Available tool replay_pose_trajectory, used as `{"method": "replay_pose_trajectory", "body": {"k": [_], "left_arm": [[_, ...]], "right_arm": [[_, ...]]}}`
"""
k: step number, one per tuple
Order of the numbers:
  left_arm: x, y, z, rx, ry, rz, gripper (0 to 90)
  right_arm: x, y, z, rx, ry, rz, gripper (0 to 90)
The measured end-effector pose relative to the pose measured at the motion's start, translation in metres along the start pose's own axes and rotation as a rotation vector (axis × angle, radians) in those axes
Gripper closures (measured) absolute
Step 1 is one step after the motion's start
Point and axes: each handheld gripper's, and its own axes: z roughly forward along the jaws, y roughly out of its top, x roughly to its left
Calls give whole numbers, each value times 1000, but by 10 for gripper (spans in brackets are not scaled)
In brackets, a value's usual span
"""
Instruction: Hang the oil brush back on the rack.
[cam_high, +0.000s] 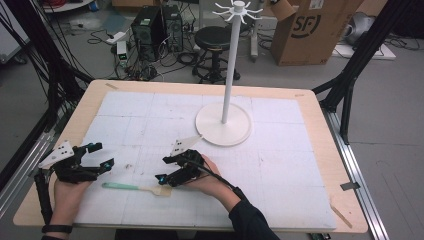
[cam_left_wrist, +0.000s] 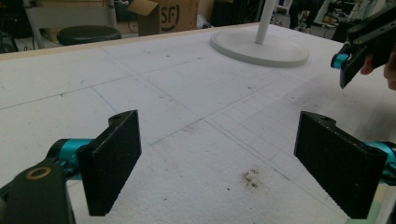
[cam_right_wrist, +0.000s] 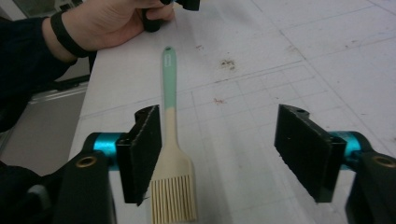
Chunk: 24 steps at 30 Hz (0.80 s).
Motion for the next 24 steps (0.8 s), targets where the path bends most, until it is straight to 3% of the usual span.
{"method": "replay_pose_trajectory", "body": {"k": [12, 19, 24], "left_arm": [[-1, 0, 0, 2, 1, 1, 157], [-1, 0, 0, 2, 0, 5, 158], [-1, 0, 0, 0, 1, 3, 158]], "right_arm": [[12, 3, 31, 76, 69, -32, 474], [19, 6, 46, 108, 39, -44, 525], [23, 5, 54, 145, 53, -60, 608]]}}
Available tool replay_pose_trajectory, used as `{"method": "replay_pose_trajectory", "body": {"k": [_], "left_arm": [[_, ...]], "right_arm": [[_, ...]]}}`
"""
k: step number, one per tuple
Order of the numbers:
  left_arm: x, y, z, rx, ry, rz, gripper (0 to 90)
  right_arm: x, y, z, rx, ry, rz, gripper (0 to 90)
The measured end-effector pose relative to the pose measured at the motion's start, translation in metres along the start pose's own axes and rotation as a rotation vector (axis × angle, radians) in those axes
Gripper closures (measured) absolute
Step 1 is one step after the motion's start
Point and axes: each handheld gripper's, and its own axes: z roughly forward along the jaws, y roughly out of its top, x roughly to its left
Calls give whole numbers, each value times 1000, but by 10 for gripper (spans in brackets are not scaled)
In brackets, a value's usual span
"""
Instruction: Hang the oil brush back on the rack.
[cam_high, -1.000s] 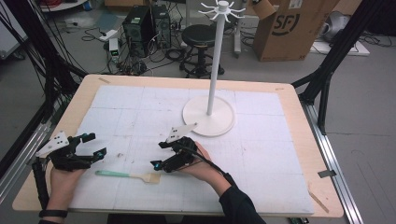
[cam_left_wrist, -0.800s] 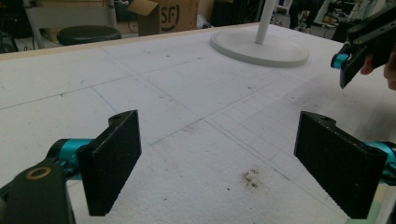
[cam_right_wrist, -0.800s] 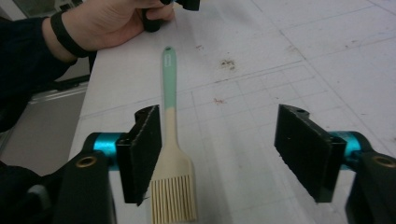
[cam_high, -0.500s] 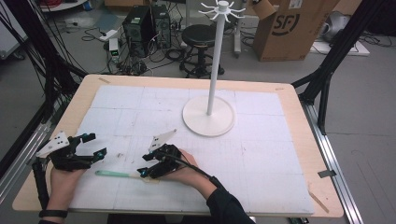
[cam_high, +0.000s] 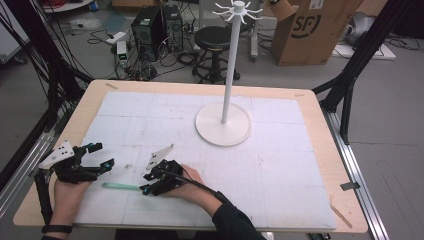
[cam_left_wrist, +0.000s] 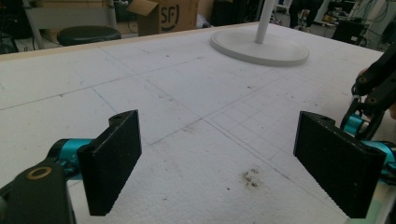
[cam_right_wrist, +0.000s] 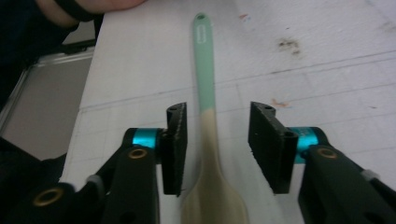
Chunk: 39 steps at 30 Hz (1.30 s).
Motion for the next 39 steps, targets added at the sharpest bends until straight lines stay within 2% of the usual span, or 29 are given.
{"method": "replay_pose_trajectory", "body": {"k": [7, 16, 19, 25, 39], "left_arm": [[0, 0, 0, 0, 0, 1, 158], [0, 0, 0, 2, 2, 2, 158], [0, 0, 0, 4, 4, 4, 159], [-1, 0, 0, 4, 5, 5, 159], [-1, 0, 1, 10, 6, 9, 159]], "right_arm": [[2, 0, 5, 33, 1, -24, 705], [4, 1, 9, 60, -14, -34, 724], [7, 1, 10, 64, -44, -52, 762], [13, 2, 11, 78, -83, -92, 766], [13, 3, 11, 84, -82, -77, 796]]}}
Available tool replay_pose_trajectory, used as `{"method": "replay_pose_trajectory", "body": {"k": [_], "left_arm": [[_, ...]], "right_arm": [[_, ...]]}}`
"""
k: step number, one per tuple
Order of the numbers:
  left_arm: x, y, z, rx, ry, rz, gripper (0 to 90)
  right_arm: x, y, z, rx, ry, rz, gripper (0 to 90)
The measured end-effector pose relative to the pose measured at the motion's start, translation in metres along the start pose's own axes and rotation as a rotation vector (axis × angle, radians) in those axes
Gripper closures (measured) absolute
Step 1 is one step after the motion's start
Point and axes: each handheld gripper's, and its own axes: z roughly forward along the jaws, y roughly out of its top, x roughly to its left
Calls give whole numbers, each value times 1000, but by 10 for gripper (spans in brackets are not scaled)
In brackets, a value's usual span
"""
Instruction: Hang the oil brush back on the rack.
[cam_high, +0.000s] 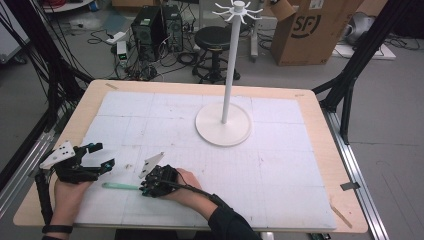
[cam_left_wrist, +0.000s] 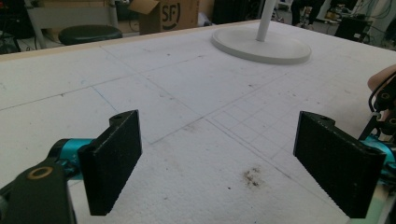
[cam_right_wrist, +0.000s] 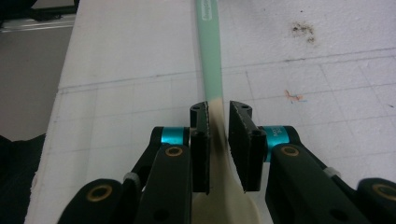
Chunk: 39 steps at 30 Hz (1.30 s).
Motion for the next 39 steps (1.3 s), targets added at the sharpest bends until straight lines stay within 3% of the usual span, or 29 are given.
{"method": "replay_pose_trajectory", "body": {"k": [17, 31, 39], "left_arm": [[1, -1, -2, -21, 0, -9, 157], [1, -1, -2, -20, 3, -8, 157], [1, -1, -2, -20, 2, -8, 157]], "right_arm": [[-5, -9, -9, -34, -1, 51, 827], [-26, -29, -58, -137, -33, 140, 829], [-34, -36, -95, -214, -79, 183, 829]]}}
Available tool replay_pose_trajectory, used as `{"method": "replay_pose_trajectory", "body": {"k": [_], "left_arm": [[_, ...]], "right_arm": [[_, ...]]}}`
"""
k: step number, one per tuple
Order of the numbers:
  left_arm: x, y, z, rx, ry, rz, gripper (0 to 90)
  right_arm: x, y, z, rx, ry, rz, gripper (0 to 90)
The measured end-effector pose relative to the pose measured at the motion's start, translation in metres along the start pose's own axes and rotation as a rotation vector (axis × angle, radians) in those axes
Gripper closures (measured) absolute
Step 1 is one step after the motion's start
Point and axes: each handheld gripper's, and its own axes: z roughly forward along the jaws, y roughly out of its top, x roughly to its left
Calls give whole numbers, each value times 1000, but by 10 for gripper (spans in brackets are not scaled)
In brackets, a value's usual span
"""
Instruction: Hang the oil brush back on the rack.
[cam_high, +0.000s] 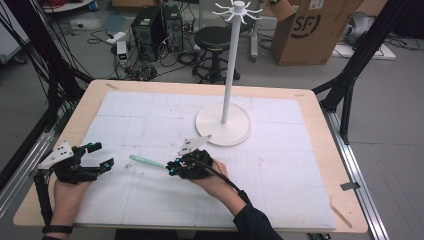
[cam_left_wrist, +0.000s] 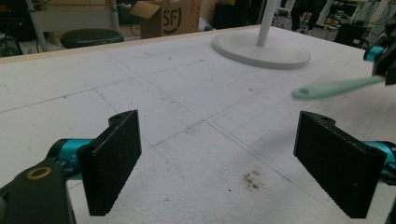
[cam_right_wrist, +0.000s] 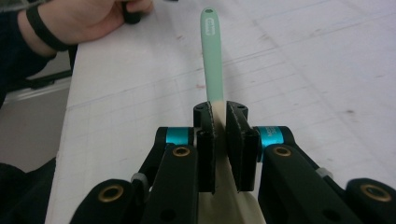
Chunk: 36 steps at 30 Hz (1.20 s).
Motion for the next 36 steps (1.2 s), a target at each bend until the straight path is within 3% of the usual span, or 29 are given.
{"method": "replay_pose_trajectory", "body": {"k": [12, 23, 36], "left_arm": [[0, 0, 0, 1, -2, 2, 155], [0, 0, 1, 5, -1, 1, 155], [0, 0, 1, 5, 0, 0, 155]], "right_arm": [[-24, 5, -77, -124, -111, 42, 829], [-44, 16, -152, -205, -202, 78, 829], [-54, 33, -227, -283, -323, 101, 829]]}}
